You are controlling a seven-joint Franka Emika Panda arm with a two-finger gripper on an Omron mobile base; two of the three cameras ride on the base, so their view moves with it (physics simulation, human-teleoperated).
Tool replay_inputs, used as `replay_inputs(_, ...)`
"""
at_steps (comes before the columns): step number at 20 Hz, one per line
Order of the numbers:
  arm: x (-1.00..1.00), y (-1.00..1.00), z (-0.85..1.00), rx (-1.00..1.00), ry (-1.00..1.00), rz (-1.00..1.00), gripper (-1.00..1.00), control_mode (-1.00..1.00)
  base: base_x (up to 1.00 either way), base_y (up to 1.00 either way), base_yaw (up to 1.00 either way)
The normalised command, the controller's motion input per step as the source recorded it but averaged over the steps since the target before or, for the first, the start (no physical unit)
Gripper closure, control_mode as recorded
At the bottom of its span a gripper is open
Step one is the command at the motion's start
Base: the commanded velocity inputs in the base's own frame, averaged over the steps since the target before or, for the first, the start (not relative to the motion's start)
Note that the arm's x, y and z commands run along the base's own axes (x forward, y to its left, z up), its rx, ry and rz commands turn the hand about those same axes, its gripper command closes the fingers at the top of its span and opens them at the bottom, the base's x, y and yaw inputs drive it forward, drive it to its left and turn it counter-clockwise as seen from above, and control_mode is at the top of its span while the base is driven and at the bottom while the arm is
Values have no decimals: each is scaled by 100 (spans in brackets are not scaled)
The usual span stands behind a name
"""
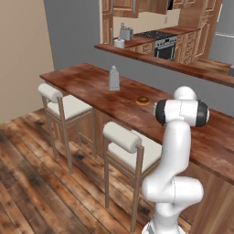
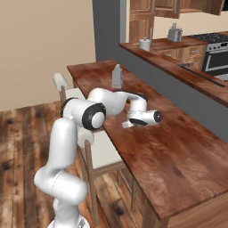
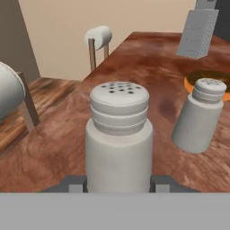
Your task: Move the shaker and shaker from the cabinet to the dining counter.
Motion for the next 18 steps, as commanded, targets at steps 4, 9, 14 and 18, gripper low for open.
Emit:
replay_inputs(4,16,-1,-16,0,0,0,100,-100,0,0,0)
replay_inputs(9,18,-4,-12,0,0,0,100,-100,0,0,0)
replay_inputs(14,17,-4,-10,0,0,0,100,-100,0,0,0)
replay_inputs(18,20,-2,-11,0,0,0,100,-100,0,0,0)
